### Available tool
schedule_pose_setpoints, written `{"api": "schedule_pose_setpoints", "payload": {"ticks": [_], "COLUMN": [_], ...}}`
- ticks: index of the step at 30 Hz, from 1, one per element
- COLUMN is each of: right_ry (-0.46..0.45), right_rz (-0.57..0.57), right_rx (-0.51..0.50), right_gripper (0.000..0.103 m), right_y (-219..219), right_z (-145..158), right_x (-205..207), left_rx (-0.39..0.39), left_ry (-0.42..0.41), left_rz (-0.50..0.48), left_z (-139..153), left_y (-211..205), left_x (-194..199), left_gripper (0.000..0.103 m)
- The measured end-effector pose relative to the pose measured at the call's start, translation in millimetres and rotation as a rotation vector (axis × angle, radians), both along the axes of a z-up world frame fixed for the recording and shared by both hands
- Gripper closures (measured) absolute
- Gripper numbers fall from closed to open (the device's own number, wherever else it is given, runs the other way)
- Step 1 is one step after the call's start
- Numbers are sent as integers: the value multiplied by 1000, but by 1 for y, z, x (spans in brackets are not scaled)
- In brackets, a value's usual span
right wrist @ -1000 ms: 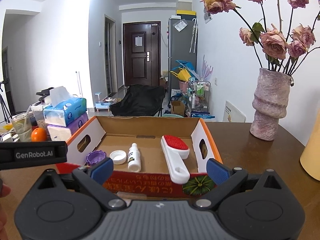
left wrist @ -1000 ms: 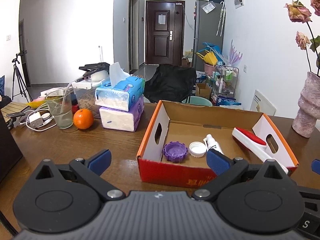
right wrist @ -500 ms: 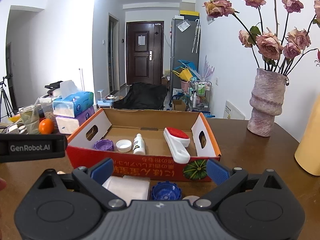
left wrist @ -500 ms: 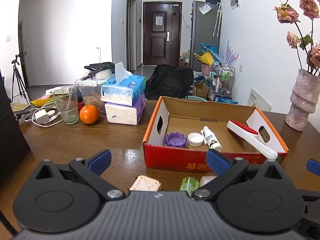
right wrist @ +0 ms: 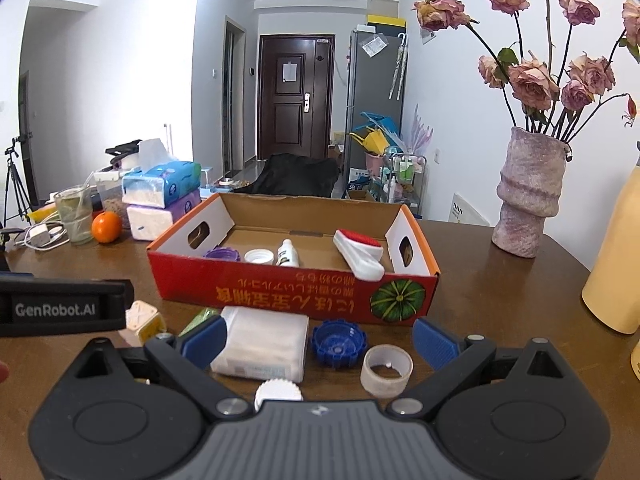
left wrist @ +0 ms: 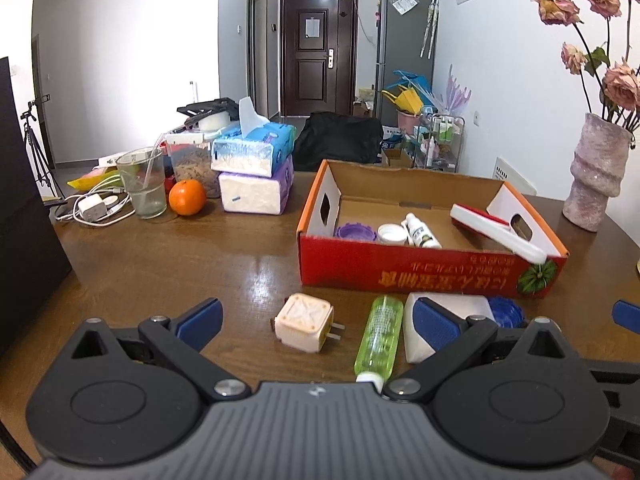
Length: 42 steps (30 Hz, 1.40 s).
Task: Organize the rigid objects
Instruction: 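Grasp the white ridged cap with right tool while left tool approaches the beige plug adapter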
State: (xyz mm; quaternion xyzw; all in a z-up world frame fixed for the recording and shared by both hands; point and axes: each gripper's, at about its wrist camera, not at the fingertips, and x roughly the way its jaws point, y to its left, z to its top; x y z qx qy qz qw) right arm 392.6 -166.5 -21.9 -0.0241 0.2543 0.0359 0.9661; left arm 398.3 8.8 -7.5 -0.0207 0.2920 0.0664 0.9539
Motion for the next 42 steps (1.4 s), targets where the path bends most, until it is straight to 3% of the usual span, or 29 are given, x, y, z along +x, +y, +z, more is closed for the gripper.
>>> {"api": "schedule_pose_setpoints", "payload": {"ticks": [25, 33, 42], "right_ry": [83, 89, 130], "right_rz": [2, 9, 33], "right_rx": [-50, -81, -73], "right_gripper": [3, 4, 14], "right_y": [5, 6, 2], "right_z": [-35, -42, -58], "right_x": [-30, -20, 7], "left_rx": [1, 2, 3], "left_ry": [64, 80, 111], "left_rz": [-11, -18, -34], "left_z": [-29, -35, -45], "left_y": [17, 22, 21], "left_x": [-30, -24, -11], "left_gripper": [0, 0, 0]}}
